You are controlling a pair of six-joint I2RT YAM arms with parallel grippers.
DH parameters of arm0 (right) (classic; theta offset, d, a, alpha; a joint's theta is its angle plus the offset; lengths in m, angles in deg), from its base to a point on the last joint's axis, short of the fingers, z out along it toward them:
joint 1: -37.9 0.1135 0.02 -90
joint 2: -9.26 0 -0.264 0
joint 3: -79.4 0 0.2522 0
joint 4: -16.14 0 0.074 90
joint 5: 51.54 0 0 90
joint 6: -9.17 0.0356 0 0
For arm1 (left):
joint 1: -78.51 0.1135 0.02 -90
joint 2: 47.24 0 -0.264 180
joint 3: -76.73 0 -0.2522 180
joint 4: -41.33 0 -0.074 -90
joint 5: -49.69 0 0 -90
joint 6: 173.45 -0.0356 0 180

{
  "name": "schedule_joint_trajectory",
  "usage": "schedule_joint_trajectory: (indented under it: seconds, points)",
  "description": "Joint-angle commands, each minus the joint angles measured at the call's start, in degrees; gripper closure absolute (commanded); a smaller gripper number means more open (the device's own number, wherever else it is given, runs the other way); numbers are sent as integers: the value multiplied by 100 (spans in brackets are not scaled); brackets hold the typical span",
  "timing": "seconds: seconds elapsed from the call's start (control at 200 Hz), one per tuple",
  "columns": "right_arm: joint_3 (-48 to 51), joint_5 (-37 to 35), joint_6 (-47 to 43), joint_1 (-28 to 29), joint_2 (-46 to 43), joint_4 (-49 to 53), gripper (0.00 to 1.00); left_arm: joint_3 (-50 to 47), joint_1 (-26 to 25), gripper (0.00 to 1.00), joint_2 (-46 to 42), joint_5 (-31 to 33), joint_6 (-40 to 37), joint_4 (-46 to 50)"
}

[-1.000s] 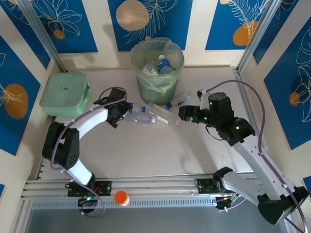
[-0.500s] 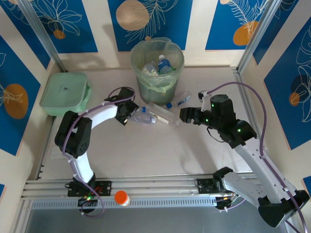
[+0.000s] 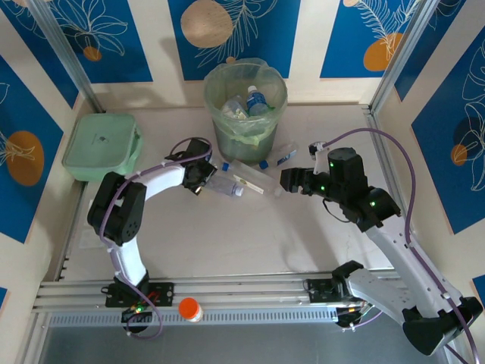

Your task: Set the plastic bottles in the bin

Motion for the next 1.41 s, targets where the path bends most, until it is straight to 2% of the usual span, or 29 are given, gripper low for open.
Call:
schedule_joint_trajectory:
  seconds: [0.0,0.07,0.195,0.27,0.615,0.945,1.245,1.4]
  points:
    - [34,25,-63,-29,-157,0,19,-166,-42,31,127,-100,-75,306]
    - [49,29,-62,-19,-222,0,19,-71,-50,32,249,-233,-124,329]
    - [51,25,-44,-16,-302,0,19,-67,-48,44,227,-253,-193,392]
    - [27,64,-5,-3,-304,0,20,-169,-50,47,92,-232,-188,366]
    - [-194,179,121,141,-19,-66,20,-485,-50,46,-980,-100,-579,514]
    - [-387,128,123,322,77,24,20,-902,-42,46,-2057,-132,-1142,136]
    - [-643,140,102,340,153,308,20,-1184,-6,46,-3497,-286,-2483,-632]
    - [-779,122,122,291,104,393,20,-610,2,46,-3854,-228,-2989,-389]
